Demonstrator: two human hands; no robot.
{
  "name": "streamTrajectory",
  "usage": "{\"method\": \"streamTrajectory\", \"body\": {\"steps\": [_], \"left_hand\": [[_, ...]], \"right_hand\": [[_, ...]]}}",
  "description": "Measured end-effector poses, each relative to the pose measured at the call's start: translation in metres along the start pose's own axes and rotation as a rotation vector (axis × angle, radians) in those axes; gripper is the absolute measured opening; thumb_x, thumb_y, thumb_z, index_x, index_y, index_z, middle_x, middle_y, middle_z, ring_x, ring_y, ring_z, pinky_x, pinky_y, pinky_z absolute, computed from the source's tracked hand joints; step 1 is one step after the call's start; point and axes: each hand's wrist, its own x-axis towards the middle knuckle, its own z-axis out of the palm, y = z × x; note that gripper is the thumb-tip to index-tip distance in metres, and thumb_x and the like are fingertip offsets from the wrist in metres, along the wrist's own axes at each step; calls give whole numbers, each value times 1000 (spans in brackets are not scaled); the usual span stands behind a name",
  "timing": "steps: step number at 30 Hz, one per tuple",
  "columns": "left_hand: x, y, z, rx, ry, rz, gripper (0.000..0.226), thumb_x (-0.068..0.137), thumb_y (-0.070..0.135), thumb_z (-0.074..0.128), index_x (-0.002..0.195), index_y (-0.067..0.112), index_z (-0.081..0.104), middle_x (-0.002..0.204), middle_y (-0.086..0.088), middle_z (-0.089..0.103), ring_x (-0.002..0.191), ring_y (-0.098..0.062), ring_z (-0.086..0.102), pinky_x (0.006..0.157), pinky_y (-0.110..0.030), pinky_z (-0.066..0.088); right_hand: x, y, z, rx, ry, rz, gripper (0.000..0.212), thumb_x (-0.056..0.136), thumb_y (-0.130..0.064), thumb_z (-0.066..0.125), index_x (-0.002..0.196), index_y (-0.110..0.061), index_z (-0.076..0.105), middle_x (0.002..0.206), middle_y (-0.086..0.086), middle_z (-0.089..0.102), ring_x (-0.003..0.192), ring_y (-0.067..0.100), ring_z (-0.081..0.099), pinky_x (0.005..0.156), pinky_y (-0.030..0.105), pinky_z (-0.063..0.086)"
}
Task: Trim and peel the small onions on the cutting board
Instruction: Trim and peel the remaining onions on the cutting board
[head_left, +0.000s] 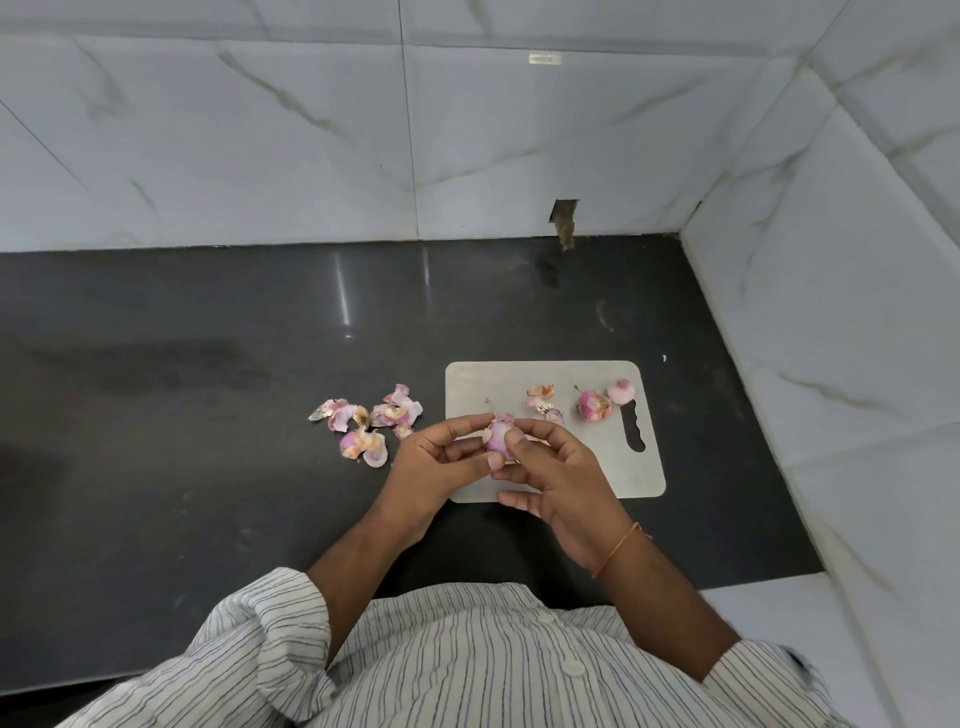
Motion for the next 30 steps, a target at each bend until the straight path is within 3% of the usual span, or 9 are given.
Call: {"method": "streamTrajectory", "body": {"steps": [6,11,16,21,25,27,30], "left_hand": [[-3,0,-16,92,40,53,36,91,8,77,126,-2,75,126,-14,78,124,-29,73,107,-37,58],[-3,3,-23,146,135,60,28,93,19,74,117,7,80,114,-11,82,106,-22,77,91,-30,63],[2,11,-31,260,222,104,18,102,7,68,116,6,79,108,-6,83,101,-21,78,87,-27,64],[8,21,-60,564,314,171,13,104,16,71,110,20,82,98,1,82,89,-25,78,81,-46,66],[8,34,-76,934,394,209,16,100,18,75,106,30,82,94,18,77,86,-4,73,80,-28,62],[7,40,-81,956,434,197,15,100,18,75,104,30,83,94,19,76,83,-2,72,78,-25,59],[10,42,-89,948,473,193,14,100,19,74,102,30,82,95,20,76,84,-3,71,78,-27,59]], "right_hand": [[7,0,0,112,-47,94,41,97,-17,75,135,-9,61,116,22,77,100,34,78,81,38,66],[14,-3,8,161,-83,160,39,98,-14,74,134,-6,64,117,23,77,99,33,79,82,36,66],[24,-3,22,161,-163,220,31,98,-11,71,130,-11,71,121,24,75,106,39,76,94,44,64],[39,1,32,38,-181,211,42,93,-6,77,132,-9,62,118,24,76,104,38,76,97,48,62],[52,5,38,-142,-108,157,38,86,-2,83,120,-9,70,120,20,75,97,26,74,86,40,63],[59,7,40,-202,-97,148,31,85,-6,85,114,-12,75,117,16,77,100,24,74,84,38,63],[66,12,42,-235,-91,155,26,86,-8,84,110,-15,78,113,9,78,109,28,75,92,44,65]]}}
